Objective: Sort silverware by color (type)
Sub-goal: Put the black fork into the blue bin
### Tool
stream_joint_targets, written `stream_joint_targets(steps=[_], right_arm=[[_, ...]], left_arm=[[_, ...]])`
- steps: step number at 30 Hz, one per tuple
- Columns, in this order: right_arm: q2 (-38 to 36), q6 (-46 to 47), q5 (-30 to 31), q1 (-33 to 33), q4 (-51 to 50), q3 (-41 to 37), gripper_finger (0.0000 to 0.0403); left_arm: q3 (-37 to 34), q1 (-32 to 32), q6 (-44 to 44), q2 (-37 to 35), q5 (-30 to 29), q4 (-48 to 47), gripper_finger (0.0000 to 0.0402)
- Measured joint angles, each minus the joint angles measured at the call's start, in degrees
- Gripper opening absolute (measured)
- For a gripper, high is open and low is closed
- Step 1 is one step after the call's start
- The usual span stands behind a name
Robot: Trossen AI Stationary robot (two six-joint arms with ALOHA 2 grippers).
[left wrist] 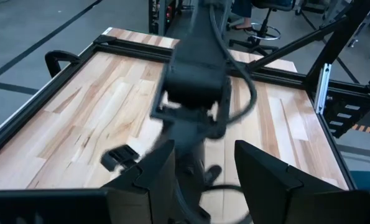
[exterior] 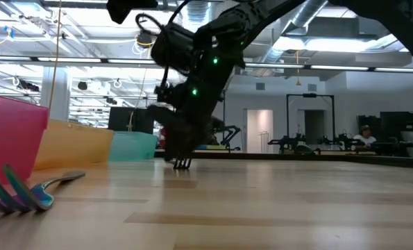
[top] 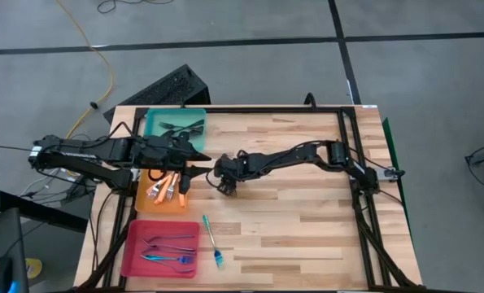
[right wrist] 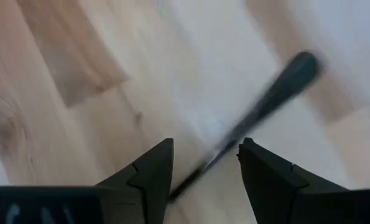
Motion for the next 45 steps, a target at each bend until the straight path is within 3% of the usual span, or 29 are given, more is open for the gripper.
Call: stream_joint_targets(steps=[6, 10, 14, 20, 33, 37, 40, 45], right_arm=[[0.8, 0.2, 0.2, 1.0, -0.4, -0.3, 0.0198], [0.7, 0.3, 0.0, 1.0, -0.9, -0.3, 0.0173], [0.9, 0.0, -0.1, 1.0, -1.4, -0.3, 0.0125], [0.5, -3.5, 0.0, 1.0, -1.1, -0.3, 0.002], [-6.7, -10.5, 5.1, 2.9, -6.5, -0.5, 0.0021], [-13.9, -10.7, 7.7, 1.9, -2.4, -8.9, 0.0021], [-23.2, -9.2, 8.5, 0.7, 8.5, -20.1, 0.0021], [-37.0, -4.2, 8.2, -1.4, 29.5, -38.8, 0.0021]], left_arm=[[0.0, 0.0, 0.0, 0.0, 0.0, 0.0, 0.0151], [0.0, 0.0, 0.0, 0.0, 0.0, 0.0, 0.0151], [0.0, 0.0, -0.2, 0.0, -0.7, 0.0, 0.0151], [0.0, 0.0, -0.3, 0.0, -1.1, 0.0, 0.0151], [0.0, 0.0, 0.3, -0.2, -3.7, 0.5, 0.0151], [0.0, 0.0, 2.2, -2.0, -4.7, 1.9, 0.0151], [-0.8, -0.6, 2.9, -3.8, -4.7, 4.7, 0.0151], [-8.3, -1.9, 5.6, -6.9, -4.7, 22.0, 0.0151]])
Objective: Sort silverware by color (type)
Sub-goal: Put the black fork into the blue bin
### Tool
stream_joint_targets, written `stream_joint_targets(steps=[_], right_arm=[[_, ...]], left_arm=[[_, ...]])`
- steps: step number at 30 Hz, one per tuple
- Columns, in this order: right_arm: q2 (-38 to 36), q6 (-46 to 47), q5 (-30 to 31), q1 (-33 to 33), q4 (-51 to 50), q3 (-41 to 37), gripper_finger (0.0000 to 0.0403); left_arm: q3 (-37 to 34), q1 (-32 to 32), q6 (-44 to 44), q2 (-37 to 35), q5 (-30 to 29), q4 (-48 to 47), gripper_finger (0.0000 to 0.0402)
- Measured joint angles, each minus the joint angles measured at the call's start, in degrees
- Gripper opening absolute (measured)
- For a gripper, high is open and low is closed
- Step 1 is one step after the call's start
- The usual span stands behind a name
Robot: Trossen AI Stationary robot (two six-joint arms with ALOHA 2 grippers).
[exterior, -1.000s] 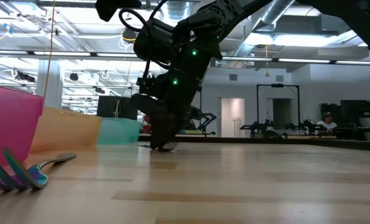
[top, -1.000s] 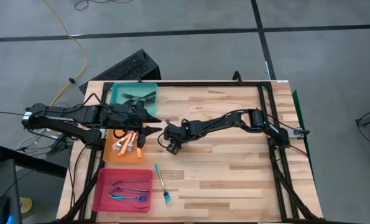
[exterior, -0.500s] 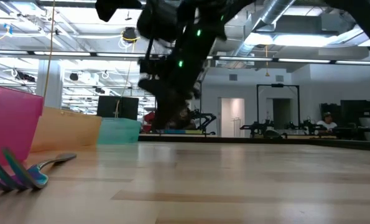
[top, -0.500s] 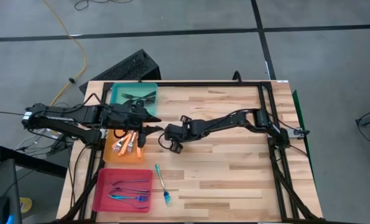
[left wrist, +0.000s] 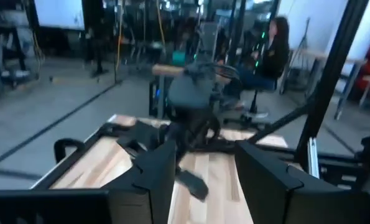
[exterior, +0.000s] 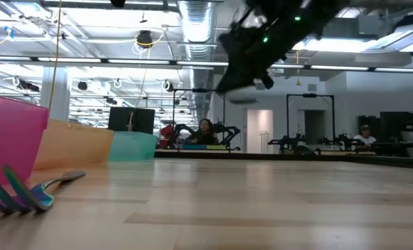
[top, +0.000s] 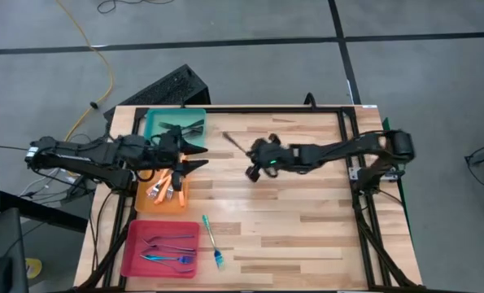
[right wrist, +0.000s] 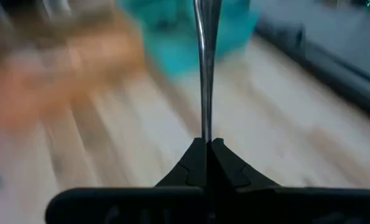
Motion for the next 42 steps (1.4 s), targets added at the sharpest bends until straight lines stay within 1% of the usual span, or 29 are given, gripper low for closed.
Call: stream_joint_targets(steps=[3, 5, 7, 9, 11, 14, 20, 22, 26, 31, 33, 35, 37, 42], right_arm=[[-6.1, -1.3, -0.5, 0.3, 15.1, -7.1, 0.0021], [-8.5, -3.9, -1.1, 1.3, 22.7, -9.4, 0.0021], [-9.6, -8.7, -2.2, 2.8, 26.1, -10.6, 0.0021], [-9.6, -11.9, -2.7, 4.4, 30.0, -10.3, 0.0021], [-9.7, -14.1, -2.7, 5.8, 32.2, -9.6, 0.0021], [-7.8, -17.9, -3.8, 7.4, 34.3, -7.7, 0.0021], [-3.2, -20.3, -4.1, 7.9, 34.9, -3.9, 0.0021], [-1.9, -20.6, -5.6, 7.8, 34.6, -3.1, 0.0021], [-0.3, -20.8, -6.8, 7.9, 34.2, -1.7, 0.0021], [-0.4, -21.4, -6.9, 7.9, 34.9, -1.2, 0.0021], [-0.4, -21.4, -6.9, 7.8, 34.3, -1.2, 0.0021], [-0.5, -21.4, -7.8, 7.8, 34.7, -1.2, 0.0021], [-0.6, -21.1, -9.0, 7.8, 34.8, -1.2, 0.0021], [-0.6, -21.0, -9.5, 7.8, 34.7, -1.2, 0.0021]], left_arm=[[-7.3, 0.0, 0.4, -0.2, 0.0, 13.6, 0.0151], [-12.6, 0.2, 0.4, 0.4, -0.5, 23.7, 0.0151], [-16.8, 0.6, 0.2, 2.4, -0.9, 34.1, 0.0151], [-20.3, 1.1, -1.1, 4.4, -1.2, 41.1, 0.0151], [-21.8, 1.8, -2.3, 7.1, -1.1, 46.4, 0.0151], [-21.7, 2.3, -4.2, 11.0, -1.2, 47.7, 0.0151], [-19.3, 2.2, -3.7, 17.1, 0.7, 51.3, 0.0151], [-18.7, 2.2, -3.3, 18.5, 1.0, 52.2, 0.0151], [-17.8, 2.2, -2.8, 20.3, 2.6, 54.5, 0.0151], [-17.3, 2.2, -2.6, 21.4, 2.7, 53.9, 0.0151], [-17.3, 2.2, -2.4, 21.3, 2.8, 54.0, 0.0145], [-17.3, 2.2, -2.2, 21.3, 2.8, 54.1, 0.0128], [-17.3, 2.2, -1.3, 21.3, 2.8, 54.4, 0.0102], [-17.3, 2.2, -0.9, 21.3, 2.8, 54.3, 0.0019]])
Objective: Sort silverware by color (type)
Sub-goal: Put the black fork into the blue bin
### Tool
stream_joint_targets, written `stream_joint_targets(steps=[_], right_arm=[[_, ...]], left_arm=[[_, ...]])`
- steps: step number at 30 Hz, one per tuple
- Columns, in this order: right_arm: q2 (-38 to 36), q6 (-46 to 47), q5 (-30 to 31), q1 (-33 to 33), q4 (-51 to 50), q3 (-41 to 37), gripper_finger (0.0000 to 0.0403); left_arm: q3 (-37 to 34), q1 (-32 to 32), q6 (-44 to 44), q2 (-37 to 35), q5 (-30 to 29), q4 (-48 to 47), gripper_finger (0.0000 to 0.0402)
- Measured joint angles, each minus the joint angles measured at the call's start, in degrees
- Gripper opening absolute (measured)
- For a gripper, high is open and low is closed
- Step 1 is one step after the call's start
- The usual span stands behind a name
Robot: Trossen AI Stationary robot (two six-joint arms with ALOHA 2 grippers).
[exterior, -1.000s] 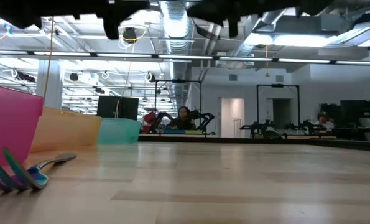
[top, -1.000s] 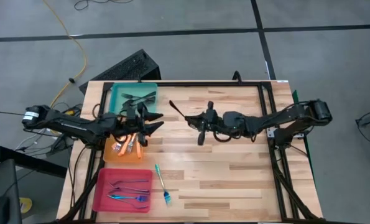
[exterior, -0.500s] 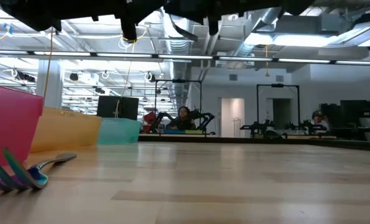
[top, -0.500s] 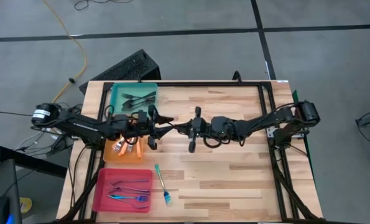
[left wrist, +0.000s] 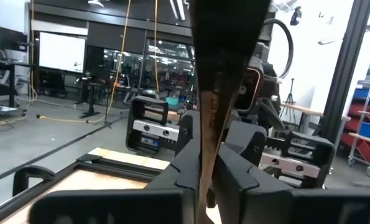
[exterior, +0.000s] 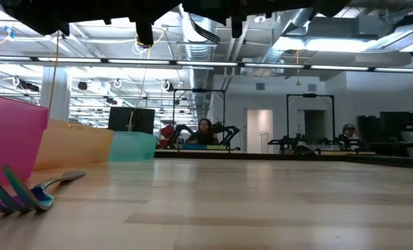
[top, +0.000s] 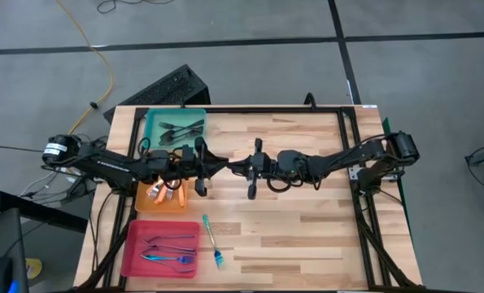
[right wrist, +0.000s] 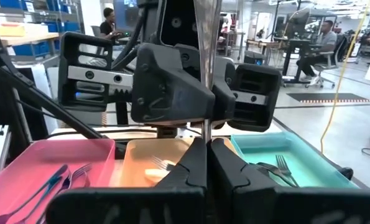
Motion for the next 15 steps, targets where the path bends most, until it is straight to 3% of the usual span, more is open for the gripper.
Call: stream_joint_targets(steps=[4, 15], right_arm=[[0.0, 1.0, -0.3, -0.2, 0.0, 0.0, 0.003], [0.0, 1.6, -0.4, -2.1, -4.3, 0.0, 0.0176]], left_arm=[[0.0, 0.0, 0.0, 0.0, -1.3, -0.1, 0.0007], [0.0, 0.0, 0.6, 0.0, -4.0, -0.1, 0.0002]])
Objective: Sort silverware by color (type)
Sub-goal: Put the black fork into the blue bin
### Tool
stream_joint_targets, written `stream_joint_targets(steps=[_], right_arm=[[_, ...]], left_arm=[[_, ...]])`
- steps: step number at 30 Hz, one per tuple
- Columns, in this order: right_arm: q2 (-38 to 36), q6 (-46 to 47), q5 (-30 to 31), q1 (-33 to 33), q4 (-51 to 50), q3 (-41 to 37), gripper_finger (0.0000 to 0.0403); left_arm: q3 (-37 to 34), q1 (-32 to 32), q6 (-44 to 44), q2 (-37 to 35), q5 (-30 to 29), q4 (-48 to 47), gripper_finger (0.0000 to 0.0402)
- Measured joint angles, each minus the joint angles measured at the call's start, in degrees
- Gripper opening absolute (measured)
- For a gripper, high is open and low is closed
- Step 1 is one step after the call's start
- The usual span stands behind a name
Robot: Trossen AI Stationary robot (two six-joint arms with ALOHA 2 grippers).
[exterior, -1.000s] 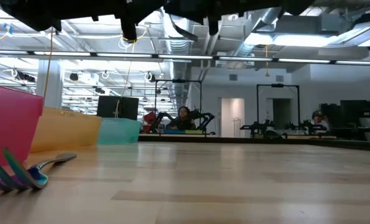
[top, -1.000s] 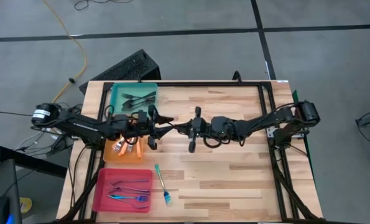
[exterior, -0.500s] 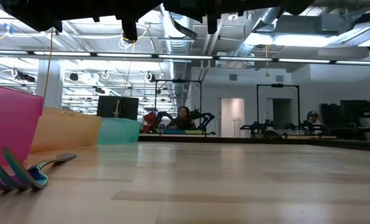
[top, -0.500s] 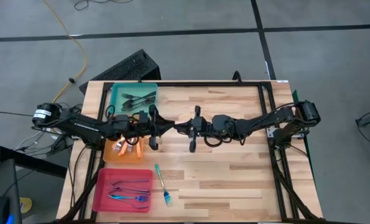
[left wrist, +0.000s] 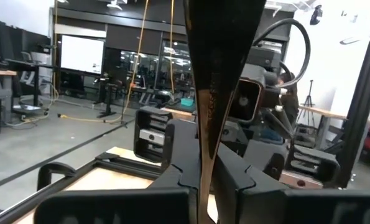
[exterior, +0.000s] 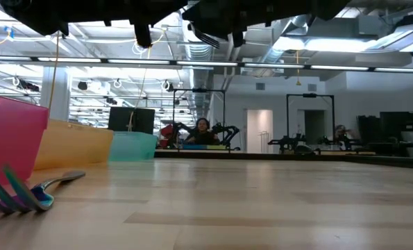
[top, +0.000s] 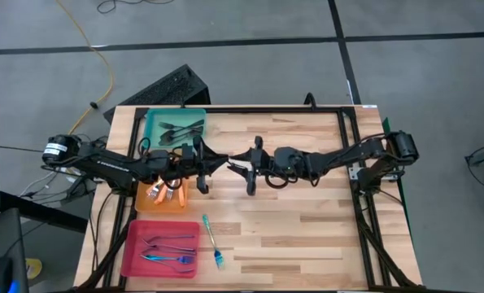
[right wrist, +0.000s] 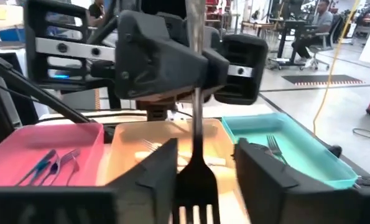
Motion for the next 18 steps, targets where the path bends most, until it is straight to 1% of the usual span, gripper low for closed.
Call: stream_joint_targets(steps=[4, 7, 10, 13, 16, 18], right_arm=[[0.0, -0.1, 0.0, -0.6, -3.2, 0.0, 0.0241], [0.0, -0.1, 0.0, -1.3, -5.5, 0.0, 0.027], [-0.1, -0.1, 0.1, -2.0, -6.2, 0.0, 0.0282], [-1.1, -1.0, 0.2, -2.4, -6.3, 0.0, 0.0285], [-2.2, -2.3, 0.2, -3.1, -9.3, -0.1, 0.0286], [-2.5, -2.5, 0.3, -3.7, -10.8, -0.1, 0.0286]], left_arm=[[0.0, 0.0, 0.0, -0.2, -2.0, 0.0, 0.0002], [0.0, 0.4, 0.5, -0.6, -2.2, 0.0, 0.0002], [0.0, 1.5, 0.7, -0.6, -3.0, -0.6, 0.0001], [0.0, 3.3, 0.7, -0.6, -3.1, -1.7, 0.0001], [0.2, 5.4, 0.7, -0.6, -3.0, -4.5, 0.0001], [1.6, 6.8, 1.2, -0.6, -2.7, -8.1, 0.0]])
